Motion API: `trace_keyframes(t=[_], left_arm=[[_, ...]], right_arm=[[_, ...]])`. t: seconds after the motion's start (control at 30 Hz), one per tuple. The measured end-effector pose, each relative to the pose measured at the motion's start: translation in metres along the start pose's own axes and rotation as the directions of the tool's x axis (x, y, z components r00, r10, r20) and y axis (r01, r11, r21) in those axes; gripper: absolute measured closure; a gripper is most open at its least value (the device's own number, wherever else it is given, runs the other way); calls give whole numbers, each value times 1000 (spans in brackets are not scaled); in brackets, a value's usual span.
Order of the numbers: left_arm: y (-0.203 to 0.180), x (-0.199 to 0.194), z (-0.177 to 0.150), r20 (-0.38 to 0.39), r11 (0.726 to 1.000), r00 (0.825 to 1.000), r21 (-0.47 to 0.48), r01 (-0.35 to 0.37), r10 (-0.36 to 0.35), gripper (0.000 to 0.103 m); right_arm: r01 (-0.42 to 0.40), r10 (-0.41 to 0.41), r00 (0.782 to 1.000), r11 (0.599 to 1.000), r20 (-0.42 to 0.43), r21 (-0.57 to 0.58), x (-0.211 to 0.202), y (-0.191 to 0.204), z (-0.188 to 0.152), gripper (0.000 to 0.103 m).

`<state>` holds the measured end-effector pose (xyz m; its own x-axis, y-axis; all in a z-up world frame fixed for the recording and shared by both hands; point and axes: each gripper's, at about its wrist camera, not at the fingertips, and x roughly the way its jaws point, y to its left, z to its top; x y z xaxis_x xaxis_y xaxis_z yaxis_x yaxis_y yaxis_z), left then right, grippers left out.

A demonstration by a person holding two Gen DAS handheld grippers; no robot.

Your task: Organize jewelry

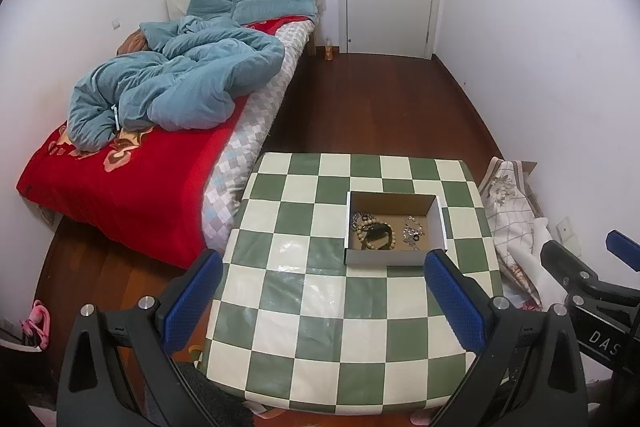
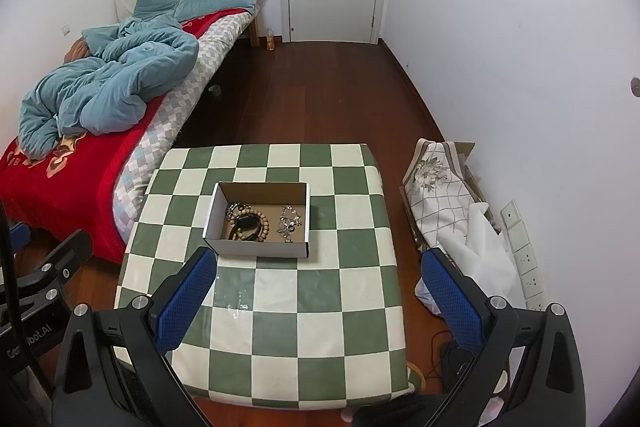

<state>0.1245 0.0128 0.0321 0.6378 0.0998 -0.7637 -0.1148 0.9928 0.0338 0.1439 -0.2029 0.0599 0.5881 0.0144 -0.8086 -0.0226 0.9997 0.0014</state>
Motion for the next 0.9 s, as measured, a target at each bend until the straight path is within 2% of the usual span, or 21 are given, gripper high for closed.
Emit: trace_keyframes(t=[0.9], left_arm=[[2, -9, 1, 14, 1000, 1000, -8, 1, -1, 0]], right_arm=[[-10, 10, 1000, 1000, 15, 9, -12, -5, 2, 0]])
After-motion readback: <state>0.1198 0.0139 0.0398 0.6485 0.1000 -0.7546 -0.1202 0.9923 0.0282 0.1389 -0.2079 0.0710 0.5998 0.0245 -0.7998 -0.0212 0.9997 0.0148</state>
